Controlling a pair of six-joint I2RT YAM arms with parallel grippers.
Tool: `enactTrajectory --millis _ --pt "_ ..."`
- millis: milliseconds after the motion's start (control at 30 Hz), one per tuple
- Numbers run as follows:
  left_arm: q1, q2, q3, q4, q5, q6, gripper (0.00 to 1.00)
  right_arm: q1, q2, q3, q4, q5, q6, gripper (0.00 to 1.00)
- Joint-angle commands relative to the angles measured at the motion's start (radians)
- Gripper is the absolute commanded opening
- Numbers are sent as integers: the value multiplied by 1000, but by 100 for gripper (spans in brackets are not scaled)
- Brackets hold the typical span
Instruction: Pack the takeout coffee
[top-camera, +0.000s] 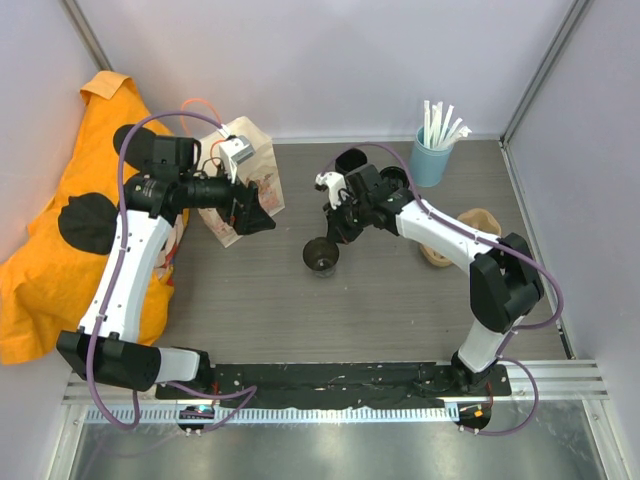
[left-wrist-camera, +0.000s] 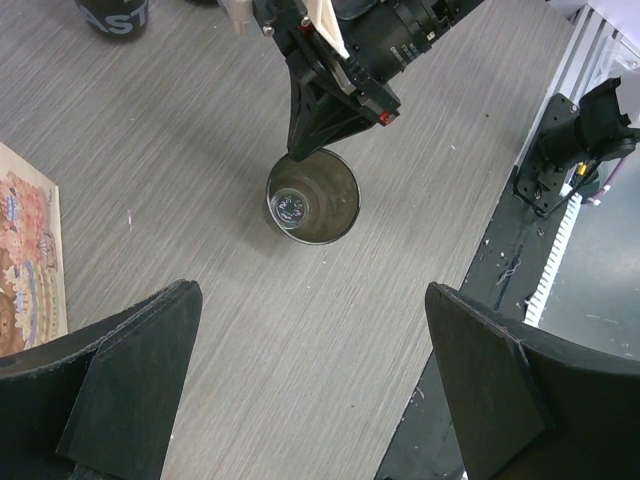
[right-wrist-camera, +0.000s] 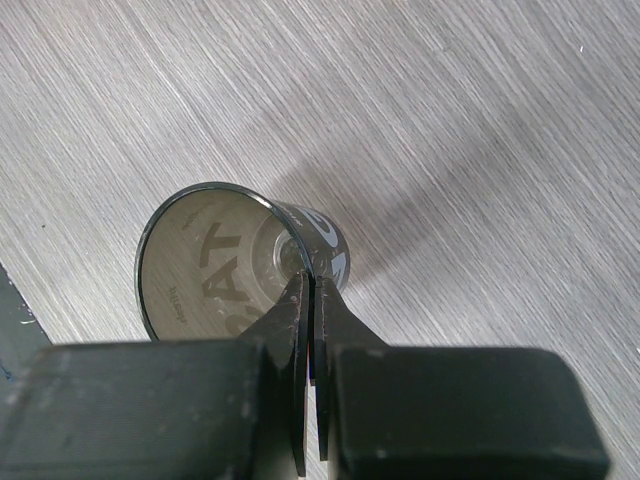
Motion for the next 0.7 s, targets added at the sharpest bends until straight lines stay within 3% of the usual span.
enactTrajectory --millis 0,233,667 --pt "4 -7 -3 43 18 -4 100 6 -42 -18 24 2 -24 1" --pt "5 -10 -15 47 13 -7 100 21 -69 -70 30 -95 -28 1" --pt "5 -10 -20 55 12 -13 100 21 -24 -47 76 -28 -30 1"
